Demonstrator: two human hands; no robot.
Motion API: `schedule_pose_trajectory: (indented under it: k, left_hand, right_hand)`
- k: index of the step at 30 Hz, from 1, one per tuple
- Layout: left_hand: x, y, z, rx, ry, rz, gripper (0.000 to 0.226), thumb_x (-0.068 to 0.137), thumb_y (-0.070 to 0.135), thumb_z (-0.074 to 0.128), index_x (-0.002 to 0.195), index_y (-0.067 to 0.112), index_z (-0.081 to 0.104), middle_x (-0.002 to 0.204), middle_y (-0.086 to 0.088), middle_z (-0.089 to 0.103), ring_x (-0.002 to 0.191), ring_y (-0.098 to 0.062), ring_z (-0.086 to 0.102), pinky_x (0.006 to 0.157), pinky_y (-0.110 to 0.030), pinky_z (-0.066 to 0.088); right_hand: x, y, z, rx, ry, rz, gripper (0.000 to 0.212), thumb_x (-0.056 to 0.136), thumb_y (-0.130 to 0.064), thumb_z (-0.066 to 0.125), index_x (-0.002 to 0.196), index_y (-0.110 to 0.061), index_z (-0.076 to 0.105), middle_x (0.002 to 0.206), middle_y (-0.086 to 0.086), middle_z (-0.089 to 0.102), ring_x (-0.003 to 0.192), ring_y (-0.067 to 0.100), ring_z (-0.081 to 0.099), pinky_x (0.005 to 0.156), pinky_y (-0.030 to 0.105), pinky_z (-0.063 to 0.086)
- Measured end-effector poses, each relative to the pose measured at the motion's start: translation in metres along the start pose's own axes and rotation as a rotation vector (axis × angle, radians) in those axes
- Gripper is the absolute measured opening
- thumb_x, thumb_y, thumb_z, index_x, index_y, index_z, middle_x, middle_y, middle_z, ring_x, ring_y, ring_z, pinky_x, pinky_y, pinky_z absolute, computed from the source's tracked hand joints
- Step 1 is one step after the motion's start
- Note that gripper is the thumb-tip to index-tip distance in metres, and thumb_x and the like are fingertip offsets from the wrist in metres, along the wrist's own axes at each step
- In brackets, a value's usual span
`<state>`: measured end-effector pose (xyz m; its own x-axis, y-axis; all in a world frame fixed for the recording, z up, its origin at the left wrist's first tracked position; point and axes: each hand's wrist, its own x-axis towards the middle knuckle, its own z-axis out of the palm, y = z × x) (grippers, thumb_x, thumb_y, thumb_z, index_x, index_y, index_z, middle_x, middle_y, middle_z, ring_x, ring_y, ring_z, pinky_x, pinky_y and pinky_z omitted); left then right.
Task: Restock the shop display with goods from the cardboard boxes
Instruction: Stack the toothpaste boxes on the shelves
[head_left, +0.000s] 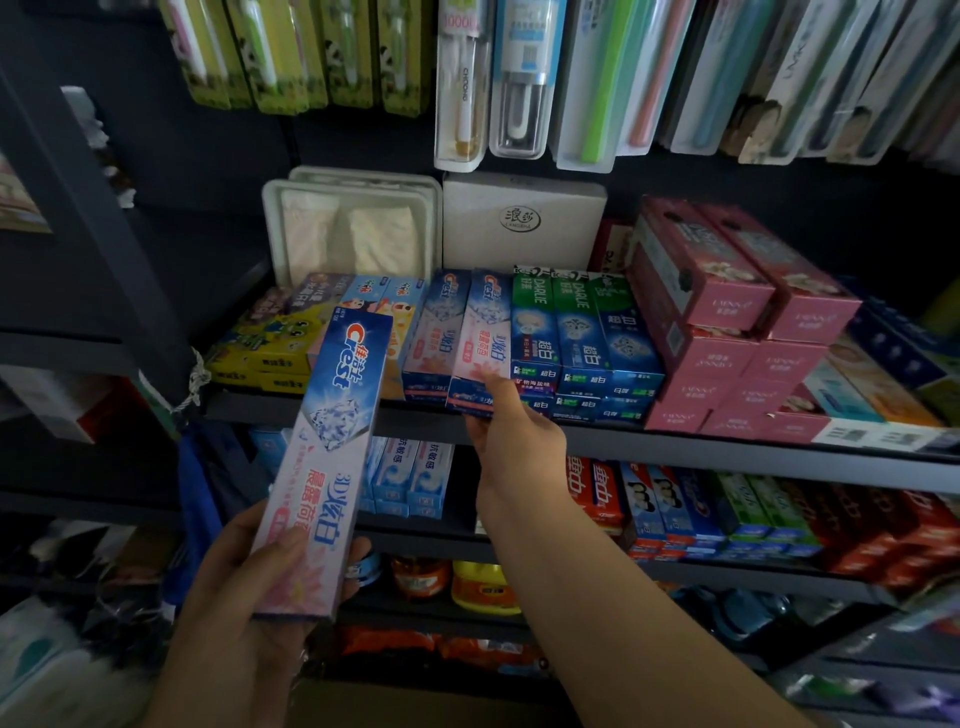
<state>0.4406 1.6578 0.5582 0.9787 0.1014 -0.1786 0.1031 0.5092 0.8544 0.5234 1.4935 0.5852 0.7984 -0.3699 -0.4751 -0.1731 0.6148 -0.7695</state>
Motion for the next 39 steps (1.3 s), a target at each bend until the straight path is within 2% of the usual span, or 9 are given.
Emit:
schedule_pose_trajectory:
  k: [5, 10, 13, 20, 25, 28, 32, 35, 39]
  left_hand:
    - [0.001, 0.001, 0.0, -0.003, -0.002, 0.008, 0.043, 0.055, 0.022, 0.07, 0.096, 0.012, 0.063, 0.078, -0.009, 0.073, 0.06, -0.028, 0.071, 0.045, -0.028, 0.056]
    - [0.004, 0.003, -0.004, 0.028, -0.028, -0.004, 0.094, 0.012, 0.04, 0.094, 0.097, 0.014, 0.064, 0.084, -0.012, 0.074, 0.063, -0.031, 0.072, 0.046, -0.029, 0.056]
    - [0.004, 0.003, -0.01, -0.021, -0.028, -0.003, 0.058, 0.045, 0.026, 0.082, 0.098, 0.013, 0.063, 0.08, -0.011, 0.073, 0.06, -0.029, 0.071, 0.044, -0.028, 0.055]
    - [0.003, 0.004, -0.008, -0.011, -0.005, 0.001, 0.056, 0.044, 0.025, 0.077, 0.097, 0.014, 0.063, 0.08, -0.01, 0.073, 0.062, -0.028, 0.072, 0.045, -0.029, 0.055]
    - [0.005, 0.003, -0.01, 0.001, 0.019, -0.002, 0.108, -0.004, 0.045, 0.091, 0.096, 0.014, 0.064, 0.081, -0.011, 0.074, 0.065, -0.031, 0.072, 0.047, -0.031, 0.057]
    - [0.002, 0.003, -0.009, 0.016, 0.024, 0.014, 0.092, 0.015, 0.041, 0.095, 0.098, 0.014, 0.064, 0.082, -0.01, 0.074, 0.066, -0.03, 0.072, 0.048, -0.031, 0.057]
    - [0.0, 0.006, -0.007, -0.058, 0.078, -0.009, 0.011, 0.084, 0.013, 0.062, 0.095, 0.012, 0.061, 0.071, -0.007, 0.073, 0.057, -0.026, 0.071, 0.043, -0.031, 0.056]
    - [-0.002, 0.009, -0.005, -0.02, 0.053, 0.013, 0.06, 0.046, 0.03, 0.087, 0.099, 0.012, 0.064, 0.083, -0.011, 0.074, 0.065, -0.03, 0.072, 0.046, -0.029, 0.056]
    - [-0.005, 0.013, 0.008, -0.034, 0.033, 0.01, 0.053, 0.054, 0.024, 0.069, 0.105, 0.01, 0.063, 0.09, -0.013, 0.074, 0.068, -0.03, 0.072, 0.048, -0.027, 0.056]
  right_hand:
    - [0.002, 0.005, -0.004, 0.025, 0.05, 0.06, 0.02, 0.079, -0.026, 0.078, 0.075, -0.013, 0.063, 0.073, 0.002, 0.064, 0.076, 0.017, 0.062, 0.068, 0.027, 0.05]
    - [0.004, 0.024, -0.005, -0.072, 0.101, 0.051, 0.034, 0.075, -0.039, 0.08, 0.097, -0.015, 0.069, 0.087, 0.001, 0.071, 0.084, 0.016, 0.068, 0.085, 0.038, 0.056]
    - [0.0, 0.025, -0.008, -0.132, 0.145, 0.009, 0.058, 0.071, -0.049, 0.079, 0.109, -0.011, 0.058, 0.095, 0.003, 0.068, 0.08, 0.015, 0.066, 0.081, 0.035, 0.056]
    - [-0.006, 0.016, -0.006, 0.054, 0.059, 0.036, 0.018, 0.093, -0.018, 0.062, 0.078, -0.01, 0.059, 0.064, 0.001, 0.068, 0.068, 0.013, 0.068, 0.062, 0.022, 0.053]
    - [0.004, 0.008, 0.005, 0.157, 0.054, 0.1, 0.013, 0.097, -0.012, 0.056, 0.084, -0.01, 0.057, 0.08, 0.008, 0.068, 0.075, 0.014, 0.068, 0.066, 0.02, 0.055]
    - [0.004, 0.007, 0.006, 0.206, 0.023, 0.109, 0.007, 0.098, -0.01, 0.053, 0.097, -0.005, 0.058, 0.082, 0.009, 0.067, 0.078, 0.016, 0.068, 0.073, 0.022, 0.055]
    - [0.005, 0.004, 0.007, 0.24, -0.052, 0.078, 0.027, 0.098, -0.004, 0.049, 0.123, 0.008, 0.052, 0.108, 0.021, 0.065, 0.106, 0.025, 0.065, 0.085, 0.028, 0.052]
    - [0.002, 0.002, 0.008, 0.291, -0.041, 0.097, 0.025, 0.097, -0.005, 0.052, 0.118, 0.008, 0.053, 0.107, 0.02, 0.066, 0.11, 0.029, 0.063, 0.089, 0.028, 0.051]
    - [-0.012, -0.002, 0.001, 0.052, -0.058, 0.059, 0.009, 0.095, -0.01, 0.057, 0.088, -0.006, 0.06, 0.082, 0.006, 0.068, 0.087, 0.018, 0.067, 0.081, 0.028, 0.054]
